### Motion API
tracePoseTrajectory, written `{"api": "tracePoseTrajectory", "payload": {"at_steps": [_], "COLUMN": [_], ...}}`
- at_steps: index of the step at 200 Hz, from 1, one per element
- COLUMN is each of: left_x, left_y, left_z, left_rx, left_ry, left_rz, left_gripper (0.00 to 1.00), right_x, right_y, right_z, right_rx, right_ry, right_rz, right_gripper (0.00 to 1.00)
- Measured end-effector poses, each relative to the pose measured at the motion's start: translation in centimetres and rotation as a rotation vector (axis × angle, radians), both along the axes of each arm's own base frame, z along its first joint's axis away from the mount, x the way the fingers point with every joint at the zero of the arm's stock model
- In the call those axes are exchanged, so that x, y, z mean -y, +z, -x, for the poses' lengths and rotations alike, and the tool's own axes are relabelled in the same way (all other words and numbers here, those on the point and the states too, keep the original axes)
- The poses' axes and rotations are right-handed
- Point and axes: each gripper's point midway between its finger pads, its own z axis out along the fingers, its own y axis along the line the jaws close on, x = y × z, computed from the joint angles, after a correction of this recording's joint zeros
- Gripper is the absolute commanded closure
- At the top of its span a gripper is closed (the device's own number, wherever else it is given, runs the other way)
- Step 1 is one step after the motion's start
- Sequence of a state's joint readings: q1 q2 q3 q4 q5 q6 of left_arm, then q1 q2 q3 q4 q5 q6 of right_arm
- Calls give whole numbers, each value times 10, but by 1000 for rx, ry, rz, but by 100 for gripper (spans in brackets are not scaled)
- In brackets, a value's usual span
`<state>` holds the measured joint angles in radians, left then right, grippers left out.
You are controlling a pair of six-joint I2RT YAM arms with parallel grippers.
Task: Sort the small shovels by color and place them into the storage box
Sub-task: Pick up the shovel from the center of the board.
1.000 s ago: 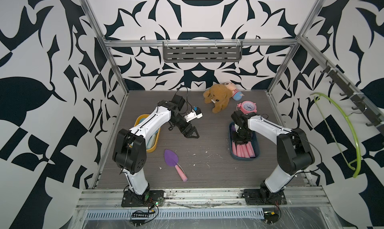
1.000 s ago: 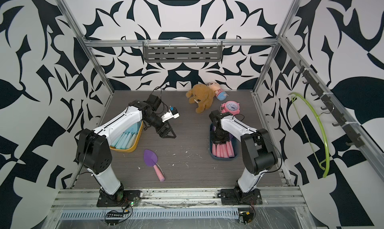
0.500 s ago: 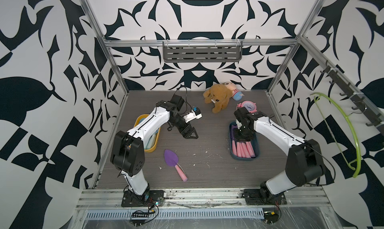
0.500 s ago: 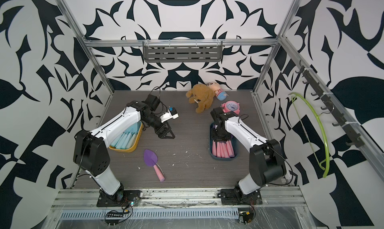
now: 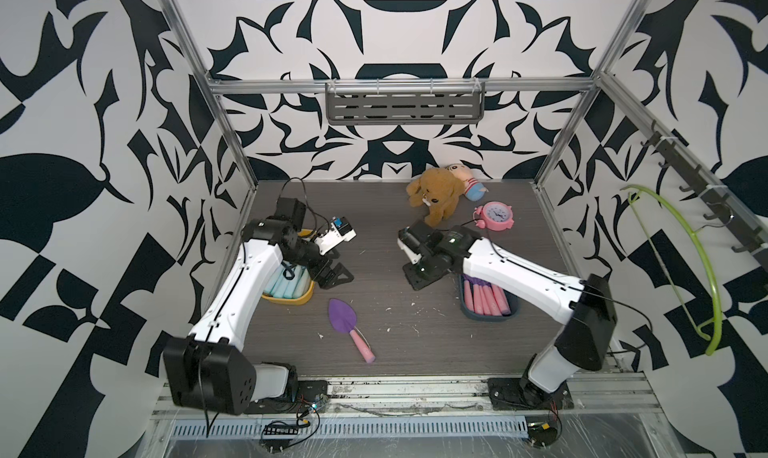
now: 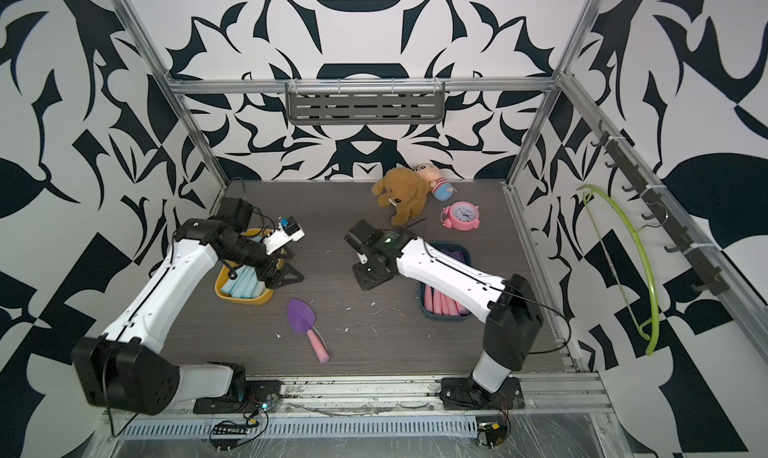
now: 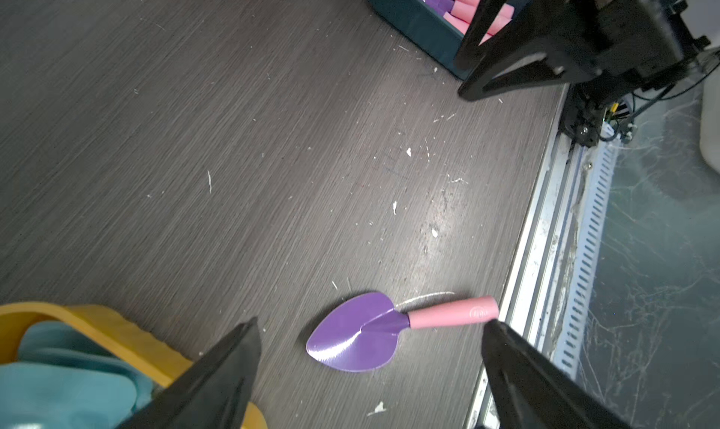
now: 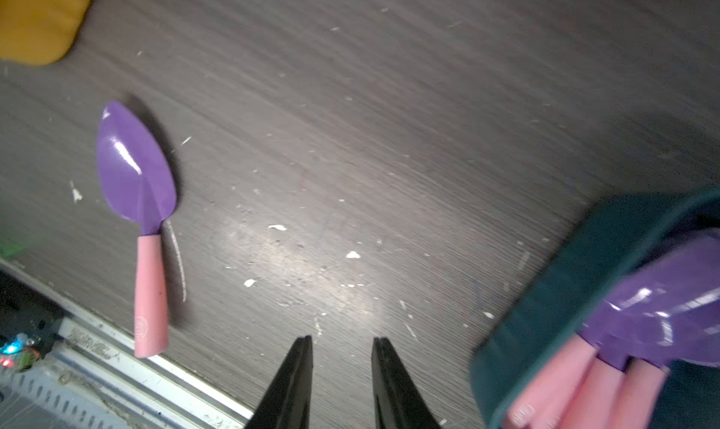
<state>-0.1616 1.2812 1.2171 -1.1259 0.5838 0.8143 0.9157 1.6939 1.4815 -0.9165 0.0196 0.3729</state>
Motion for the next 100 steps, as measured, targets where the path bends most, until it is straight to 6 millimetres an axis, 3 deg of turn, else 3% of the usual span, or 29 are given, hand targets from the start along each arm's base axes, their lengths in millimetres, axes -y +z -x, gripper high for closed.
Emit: {"api": "tracePoseTrajectory", "payload": {"at_steps": [27, 54, 76, 100], "left_x": [-24, -41, -46, -47], "left_y": [-4, -7, -14, -16], "left_z": [35, 46, 51, 55], "left_rx": [12, 6, -15, -33], "left_ry": [8, 48, 53, 47], "left_rz": [-17, -30, -39, -39], "left_gripper": [2, 1, 0, 1], "right_x": [-53, -94, -112, -120], "right_y": [-29, -54, -71, -83], "right_z": [32, 59, 81, 91], "right_rx": [-63, -111, -163, -201], "right_ry": [112, 184, 215, 213], "right_rz": [4, 18, 21, 25], "right_gripper": [69, 69, 69, 69]}}
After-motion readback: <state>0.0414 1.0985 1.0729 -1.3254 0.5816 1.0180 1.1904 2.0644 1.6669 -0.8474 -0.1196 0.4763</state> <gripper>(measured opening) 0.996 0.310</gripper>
